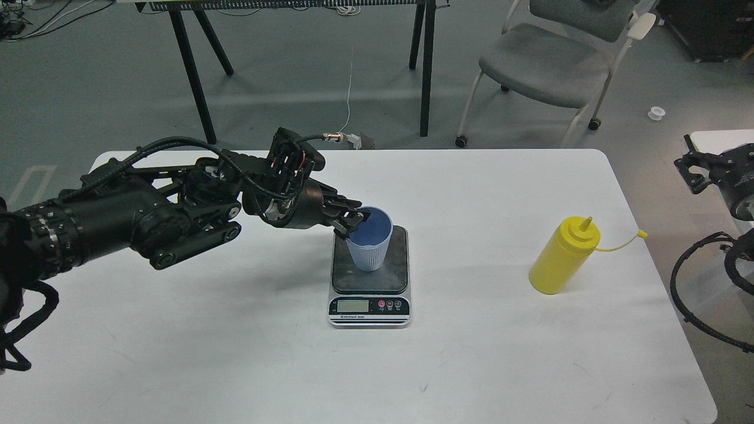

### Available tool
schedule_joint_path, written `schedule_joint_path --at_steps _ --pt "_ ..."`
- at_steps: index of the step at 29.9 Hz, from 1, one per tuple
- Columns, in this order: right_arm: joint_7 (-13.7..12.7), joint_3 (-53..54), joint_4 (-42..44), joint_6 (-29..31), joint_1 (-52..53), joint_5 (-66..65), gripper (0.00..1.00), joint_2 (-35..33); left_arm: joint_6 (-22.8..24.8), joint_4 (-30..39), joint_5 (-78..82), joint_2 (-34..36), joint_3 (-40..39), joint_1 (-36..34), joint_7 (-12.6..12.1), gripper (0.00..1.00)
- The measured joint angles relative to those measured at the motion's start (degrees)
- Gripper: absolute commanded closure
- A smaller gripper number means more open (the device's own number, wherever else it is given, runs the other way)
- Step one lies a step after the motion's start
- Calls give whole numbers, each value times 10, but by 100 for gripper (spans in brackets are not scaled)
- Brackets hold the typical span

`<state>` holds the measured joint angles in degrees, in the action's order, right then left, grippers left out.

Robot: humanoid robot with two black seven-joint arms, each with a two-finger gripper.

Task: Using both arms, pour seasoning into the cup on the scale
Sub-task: 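Release the cup on the scale and withdraw the left gripper, then reach the right gripper to the yellow squeeze bottle and grasp it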

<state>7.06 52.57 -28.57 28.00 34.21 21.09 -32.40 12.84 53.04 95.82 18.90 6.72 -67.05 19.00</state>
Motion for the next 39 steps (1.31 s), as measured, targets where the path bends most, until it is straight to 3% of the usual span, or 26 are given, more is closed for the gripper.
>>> schedule_joint_path --at_steps 6,11,16,22,27,33,39 --pt "0 -2 -137 0 -83 0 0 -76 1 2 -132 22 -79 -8 4 1" --pt "13 14 -289 0 -211 8 0 -144 -1 -1 -325 37 -180 -4 4 1" --pt "44 37 -366 0 -324 9 0 -154 4 -4 -515 45 -252 -1 3 1" --pt "63 37 -414 0 -394 12 0 -103 13 -11 -790 75 -296 29 2 0" --pt "60 33 -420 0 -401 13 0 -35 61 -27 -966 108 -344 85 -1 0" --pt "57 31 -404 0 -397 8 0 27 80 -30 -1003 145 -400 144 -16 0" --pt "53 25 -356 0 -377 7 0 71 80 -28 -1003 160 -404 152 -19 0"
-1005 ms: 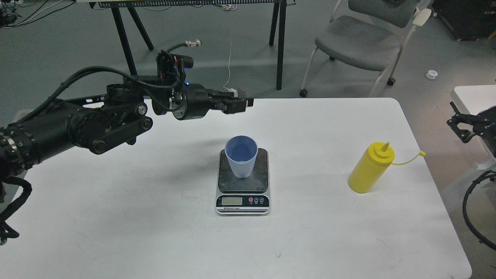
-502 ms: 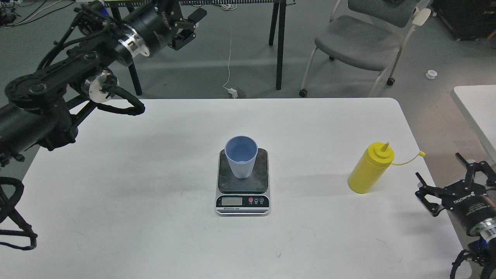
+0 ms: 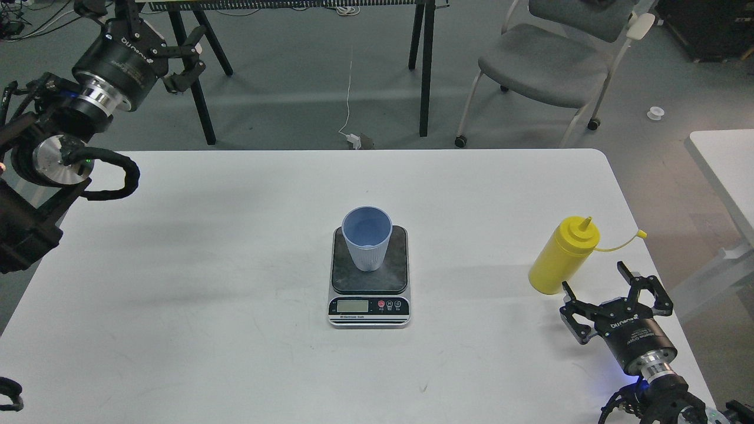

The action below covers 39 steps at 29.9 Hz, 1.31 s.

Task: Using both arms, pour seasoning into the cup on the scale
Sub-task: 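Reach the right gripper to the yellow squeeze bottle and grasp it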

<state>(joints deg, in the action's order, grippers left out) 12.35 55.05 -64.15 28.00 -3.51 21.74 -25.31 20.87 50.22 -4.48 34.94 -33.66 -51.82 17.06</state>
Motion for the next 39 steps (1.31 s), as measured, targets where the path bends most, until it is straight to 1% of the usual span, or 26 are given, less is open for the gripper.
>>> schedule_joint_path --at_steps 7,19,22,25,26,27,28,30,33,34,39 --pt "-3 -5 49 0 42 -2 0 50 -2 3 0 1 0 2 0 0" --pt "-3 -26 95 0 91 -3 0 85 -1 5 2 4 3 6 -1 0" --pt "-3 -26 105 0 101 -3 3 98 -2 6 2 4 4 6 -1 0" --pt "-1 -26 115 0 111 -6 8 111 -3 6 2 4 5 6 -1 0" --pt "0 -26 120 0 114 -7 12 114 -4 6 2 4 5 5 -1 0" --pt "1 -26 123 0 115 -7 17 116 -4 6 2 4 5 5 -1 0" --pt "1 -26 125 0 116 -8 25 118 -4 6 2 4 5 5 -1 0" --pt "1 -26 126 0 117 -9 37 118 -4 6 2 4 5 5 -1 0" --pt "3 -23 125 0 117 -10 49 118 -4 6 2 4 5 5 -1 0" --pt "4 -22 125 0 117 -10 51 119 -4 6 2 4 5 5 -1 0" --pt "6 -17 121 0 118 -10 51 121 -6 12 2 5 6 5 -1 0"
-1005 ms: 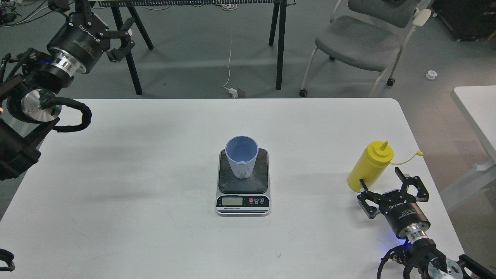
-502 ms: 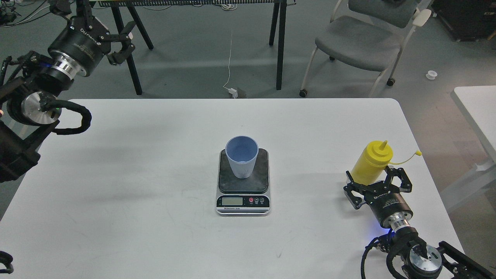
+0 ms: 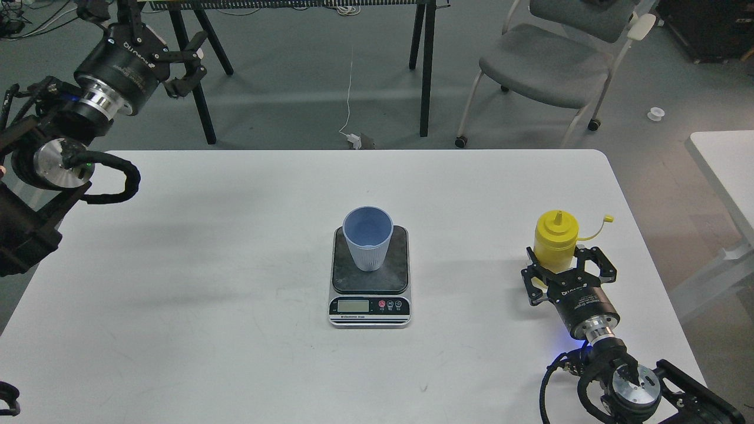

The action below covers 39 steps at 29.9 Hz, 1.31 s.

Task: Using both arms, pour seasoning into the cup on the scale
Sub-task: 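Reach the right gripper to the yellow squeeze bottle and grasp it, then lift the yellow bottle and invert it above the cup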

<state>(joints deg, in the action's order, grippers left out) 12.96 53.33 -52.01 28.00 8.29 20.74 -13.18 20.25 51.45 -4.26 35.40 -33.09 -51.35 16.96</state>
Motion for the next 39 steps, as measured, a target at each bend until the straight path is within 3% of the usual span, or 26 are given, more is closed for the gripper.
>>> schedule_joint_path --at_steps 5,10,14,20,32,39 --pt "2 10 -41 0 16 0 51 -20 0 2 0 15 0 -1 0 0" --pt "8 23 -99 0 60 -28 51 -102 7 3 -2 27 -7 0 0 0" --pt "12 21 -110 0 124 -97 51 -144 27 -1 -21 31 -24 24 1 0" --pt "12 0 -111 0 217 -243 51 -156 41 -4 -67 18 -75 85 1 0" --pt "15 -290 -62 0 508 -351 51 -169 77 -54 -87 -13 -133 156 1 0" --pt "15 -421 -65 -76 632 -486 53 -147 78 -76 -85 -38 -134 165 5 0"
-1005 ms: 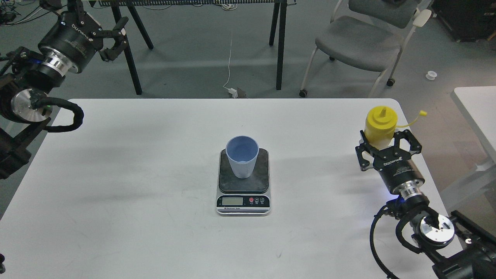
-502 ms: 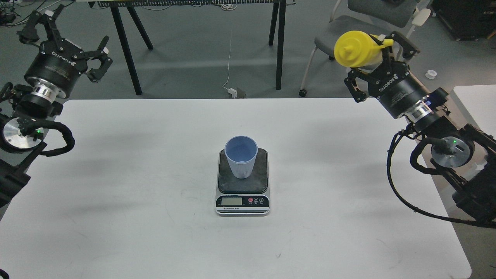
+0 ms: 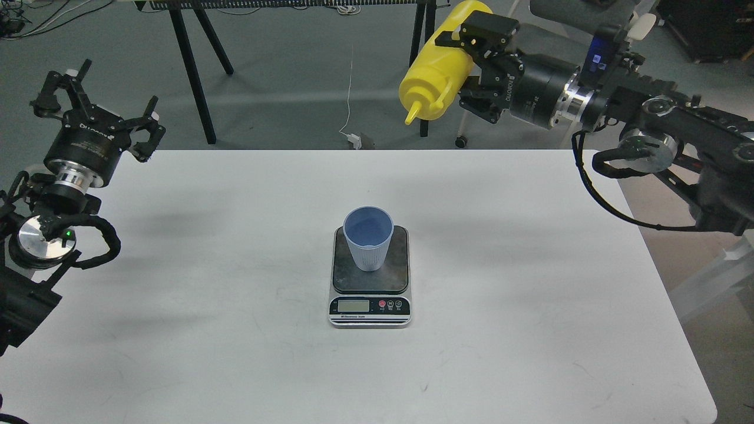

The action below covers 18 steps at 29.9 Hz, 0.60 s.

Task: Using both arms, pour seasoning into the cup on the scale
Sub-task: 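Lift the yellow bottle and invert it above the cup, then squeeze yellow sauce from the bottle into the blue cup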

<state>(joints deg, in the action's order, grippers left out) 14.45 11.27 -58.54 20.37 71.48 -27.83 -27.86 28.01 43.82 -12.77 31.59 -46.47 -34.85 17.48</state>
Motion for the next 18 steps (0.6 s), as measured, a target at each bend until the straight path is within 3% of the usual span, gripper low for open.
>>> schedule_joint_path --at_steps 7,18 --pt "-1 -122 4 -117 90 -87 53 62 0 0 0 -5 0 0 3 0" --pt "-1 -207 48 -311 90 -259 54 171 0 0 2 -9 0 3 5 0"
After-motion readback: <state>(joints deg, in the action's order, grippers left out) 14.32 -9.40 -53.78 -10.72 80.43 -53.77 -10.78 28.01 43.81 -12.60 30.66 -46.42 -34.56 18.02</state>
